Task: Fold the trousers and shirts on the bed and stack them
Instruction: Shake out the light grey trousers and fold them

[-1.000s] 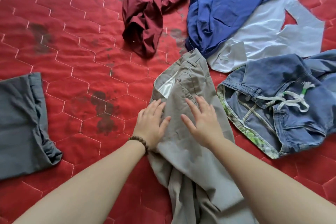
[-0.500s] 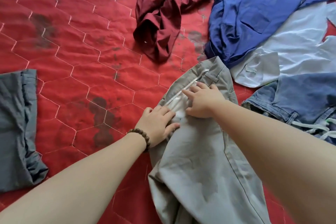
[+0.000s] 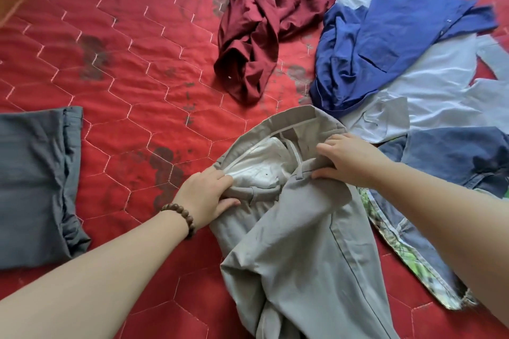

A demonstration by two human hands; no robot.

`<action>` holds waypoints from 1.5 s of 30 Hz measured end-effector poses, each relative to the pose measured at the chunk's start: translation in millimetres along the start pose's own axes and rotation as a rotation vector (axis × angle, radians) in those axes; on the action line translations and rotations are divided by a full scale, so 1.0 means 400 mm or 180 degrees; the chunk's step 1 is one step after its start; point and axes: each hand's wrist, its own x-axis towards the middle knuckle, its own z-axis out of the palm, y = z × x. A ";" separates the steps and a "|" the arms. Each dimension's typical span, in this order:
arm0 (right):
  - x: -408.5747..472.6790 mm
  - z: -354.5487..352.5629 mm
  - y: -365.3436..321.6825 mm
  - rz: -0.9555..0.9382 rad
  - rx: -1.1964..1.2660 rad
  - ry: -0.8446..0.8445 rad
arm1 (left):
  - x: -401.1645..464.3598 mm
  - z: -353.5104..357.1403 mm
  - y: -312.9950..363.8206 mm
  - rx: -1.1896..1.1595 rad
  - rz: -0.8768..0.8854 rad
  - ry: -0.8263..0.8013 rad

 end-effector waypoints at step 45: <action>-1.153 -1.537 -0.441 0.0979 0.1106 0.3061 | -0.835 -1.866 0.490 -0.0321 -0.0147 0.2468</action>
